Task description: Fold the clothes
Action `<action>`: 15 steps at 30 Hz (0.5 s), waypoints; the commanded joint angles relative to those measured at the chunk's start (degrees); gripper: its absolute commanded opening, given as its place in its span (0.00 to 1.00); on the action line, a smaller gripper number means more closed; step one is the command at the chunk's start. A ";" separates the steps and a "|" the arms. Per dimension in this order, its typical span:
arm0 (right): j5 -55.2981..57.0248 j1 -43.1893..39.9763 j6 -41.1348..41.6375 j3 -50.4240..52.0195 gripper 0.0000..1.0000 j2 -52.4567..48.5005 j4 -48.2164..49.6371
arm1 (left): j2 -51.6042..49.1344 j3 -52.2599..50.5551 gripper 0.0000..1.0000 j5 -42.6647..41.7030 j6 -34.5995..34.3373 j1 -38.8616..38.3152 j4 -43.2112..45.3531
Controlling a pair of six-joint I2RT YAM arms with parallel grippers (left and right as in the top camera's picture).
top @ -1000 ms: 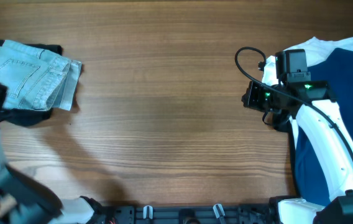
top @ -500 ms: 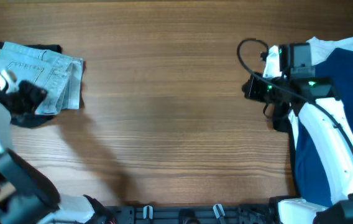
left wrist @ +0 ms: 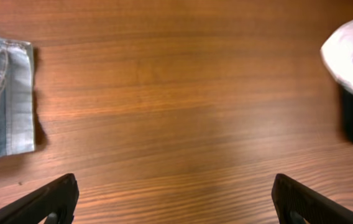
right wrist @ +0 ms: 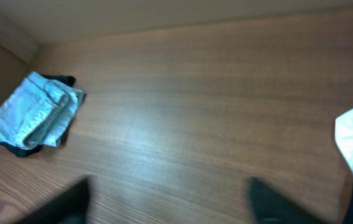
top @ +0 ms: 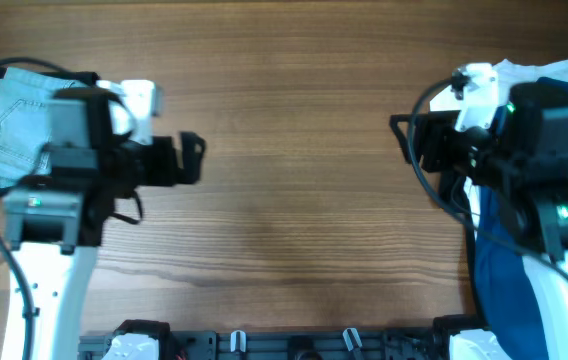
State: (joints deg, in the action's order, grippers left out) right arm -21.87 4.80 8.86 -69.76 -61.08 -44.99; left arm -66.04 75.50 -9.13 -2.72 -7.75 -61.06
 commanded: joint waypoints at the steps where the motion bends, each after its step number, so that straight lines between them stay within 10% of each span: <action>1: -0.07 0.26 -1.20 -1.07 1.00 1.09 -0.07 | -0.15 -0.39 1.00 14.25 -2.86 -6.32 -0.33; 7: -0.11 0.26 0.79 -1.07 1.00 -0.26 -0.09 | -0.72 -0.39 1.00 14.12 -2.89 -9.42 0.09; 15: 5.49 0.17 31.21 -1.07 1.00 -2.91 -2.14 | -0.72 -0.39 1.00 14.14 -2.89 -9.40 0.09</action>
State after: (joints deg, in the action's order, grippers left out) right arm -21.56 4.82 27.77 -69.91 -62.76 -45.56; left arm -66.28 75.44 3.81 -5.04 -16.88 -61.25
